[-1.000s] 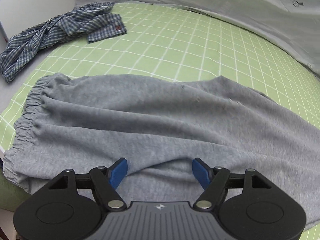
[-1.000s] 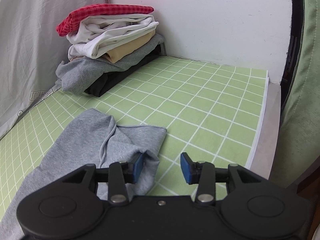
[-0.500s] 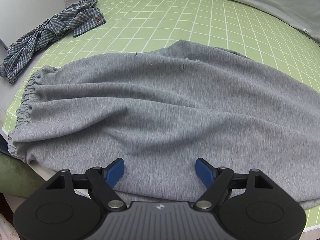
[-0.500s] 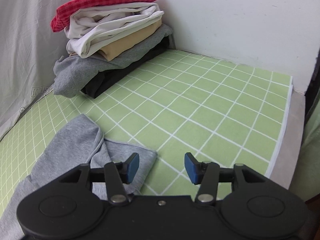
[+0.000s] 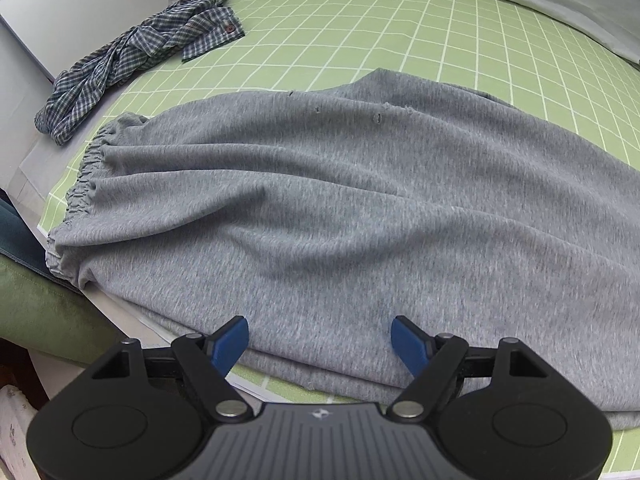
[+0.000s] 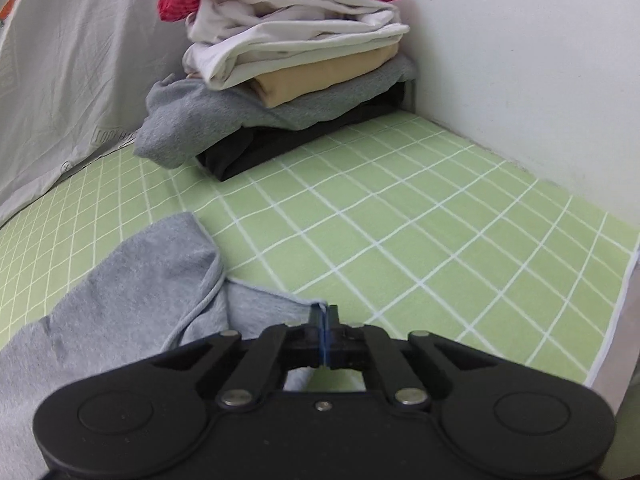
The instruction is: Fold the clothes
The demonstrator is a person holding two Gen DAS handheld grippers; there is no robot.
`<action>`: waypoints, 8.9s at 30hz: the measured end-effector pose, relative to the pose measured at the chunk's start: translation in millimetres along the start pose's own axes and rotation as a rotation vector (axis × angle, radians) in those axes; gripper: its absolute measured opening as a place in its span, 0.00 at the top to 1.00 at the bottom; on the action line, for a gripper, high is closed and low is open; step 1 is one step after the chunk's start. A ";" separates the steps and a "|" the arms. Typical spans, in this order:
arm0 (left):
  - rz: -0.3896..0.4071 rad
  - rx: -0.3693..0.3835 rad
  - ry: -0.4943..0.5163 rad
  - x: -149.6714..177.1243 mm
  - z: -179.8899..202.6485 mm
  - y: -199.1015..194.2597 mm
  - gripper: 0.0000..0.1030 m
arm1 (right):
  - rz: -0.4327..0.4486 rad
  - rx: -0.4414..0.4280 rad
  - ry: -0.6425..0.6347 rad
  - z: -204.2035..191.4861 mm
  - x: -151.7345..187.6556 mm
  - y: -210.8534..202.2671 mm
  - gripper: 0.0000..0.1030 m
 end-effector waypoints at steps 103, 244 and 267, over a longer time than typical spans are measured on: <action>0.186 0.060 -0.160 -85.4 -234.6 113.9 0.06 | 0.043 -0.097 -0.240 -287.2 277.0 -121.0 0.00; 0.503 0.574 0.128 -58.8 -91.9 -13.3 0.18 | -0.088 -0.219 -0.360 -283.2 314.4 -181.8 0.00; 0.228 0.262 0.130 -20.5 -129.7 83.6 0.16 | -0.404 -0.680 -0.290 -442.8 384.1 -193.4 0.00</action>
Point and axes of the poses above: each gripper's, at about its wrist camera, not at the fingertips, and y roughly the way its jaws point, z to its right, x to its underside, the point moved 7 cm from there along y, roughly the way its jaws point, and after that the axes turned 13 degrees about y, right-handed, at the moved point
